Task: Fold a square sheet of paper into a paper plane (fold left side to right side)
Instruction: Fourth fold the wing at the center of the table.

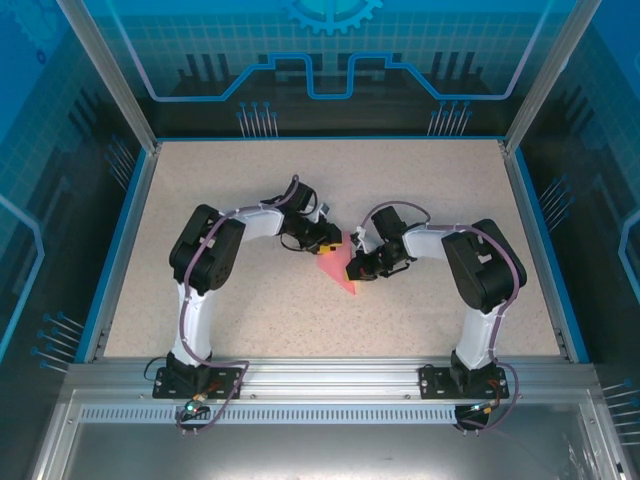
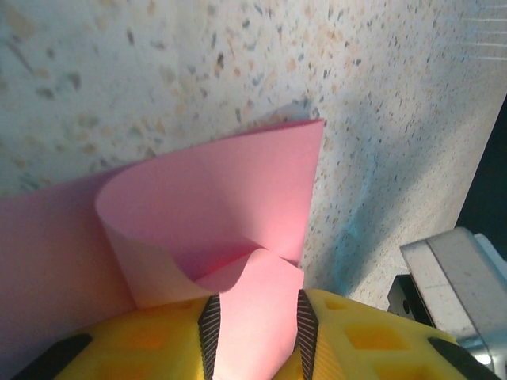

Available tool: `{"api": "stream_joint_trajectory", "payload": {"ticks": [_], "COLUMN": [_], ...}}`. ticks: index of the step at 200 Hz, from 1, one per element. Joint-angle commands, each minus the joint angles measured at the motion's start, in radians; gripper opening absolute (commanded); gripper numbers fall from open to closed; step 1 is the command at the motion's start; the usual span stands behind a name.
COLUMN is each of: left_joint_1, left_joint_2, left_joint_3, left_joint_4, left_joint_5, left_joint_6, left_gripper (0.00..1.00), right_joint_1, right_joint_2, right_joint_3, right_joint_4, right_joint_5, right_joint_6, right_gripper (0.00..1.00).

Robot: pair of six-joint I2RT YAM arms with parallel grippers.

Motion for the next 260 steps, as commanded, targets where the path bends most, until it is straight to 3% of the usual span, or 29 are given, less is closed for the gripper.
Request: {"api": "stream_joint_trajectory", "payload": {"ticks": [1, 79, 127, 170, 210, 260], "left_joint_1": [0.078, 0.142, 0.138, 0.020, -0.082, -0.106], "left_joint_2": [0.056, 0.095, -0.144, -0.277, -0.201, -0.131], "left_joint_3": [0.046, 0.126, -0.070, -0.231, -0.271, -0.263], "left_joint_4": [-0.009, -0.032, 0.064, 0.109, 0.231, 0.274], "left_joint_5": [-0.096, -0.079, -0.068, 0.017, 0.072, 0.104], "left_joint_6": [0.059, 0.085, 0.095, 0.062, -0.037, -0.076], "left_gripper": [0.35, 0.37, 0.37, 0.35, 0.32, 0.30], "right_joint_1": [-0.006, -0.004, -0.006, -0.006, -0.006, -0.006], "right_joint_2": [0.062, 0.059, 0.059, 0.063, 0.063, 0.065], "right_joint_3": [-0.040, -0.055, -0.046, -0.042, -0.043, -0.040], "right_joint_4": [-0.151, -0.142, -0.127, -0.127, -0.132, -0.134], "right_joint_5": [0.121, 0.118, 0.117, 0.125, 0.129, 0.130], "right_joint_6": [-0.029, -0.020, -0.006, -0.003, -0.009, -0.013], "right_gripper": [0.00, 0.00, 0.00, 0.00, 0.00, 0.00]}}
